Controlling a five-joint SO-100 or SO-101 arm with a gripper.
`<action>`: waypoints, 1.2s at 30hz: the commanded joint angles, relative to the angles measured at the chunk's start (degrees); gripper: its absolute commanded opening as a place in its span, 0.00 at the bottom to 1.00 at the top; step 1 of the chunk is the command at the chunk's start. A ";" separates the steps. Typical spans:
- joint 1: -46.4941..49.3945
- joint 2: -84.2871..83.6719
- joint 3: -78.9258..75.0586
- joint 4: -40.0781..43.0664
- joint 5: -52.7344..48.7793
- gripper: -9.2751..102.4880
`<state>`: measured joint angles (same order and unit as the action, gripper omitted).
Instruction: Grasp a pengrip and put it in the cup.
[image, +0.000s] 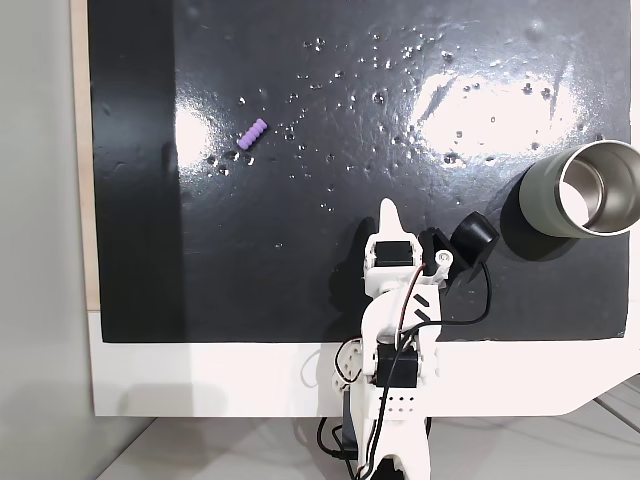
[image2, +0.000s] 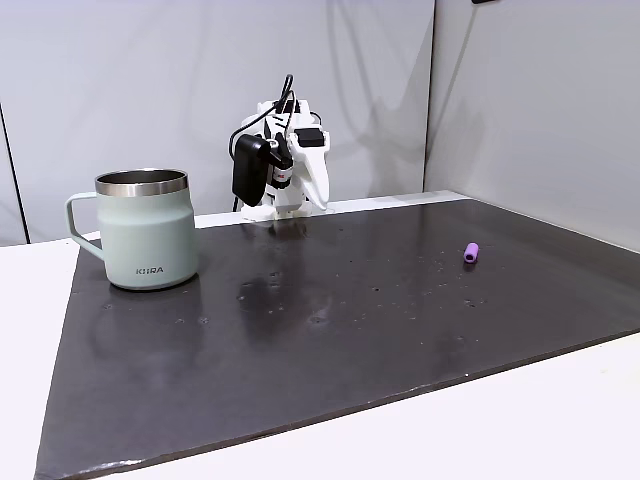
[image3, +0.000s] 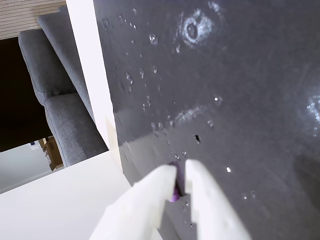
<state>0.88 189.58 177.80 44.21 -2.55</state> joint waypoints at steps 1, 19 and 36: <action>0.79 0.53 -0.26 0.00 0.44 0.08; -1.05 0.62 -2.20 1.14 -8.09 0.08; -11.16 -58.45 -53.00 4.66 -11.43 0.08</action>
<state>-9.40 136.58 136.76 47.55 -14.33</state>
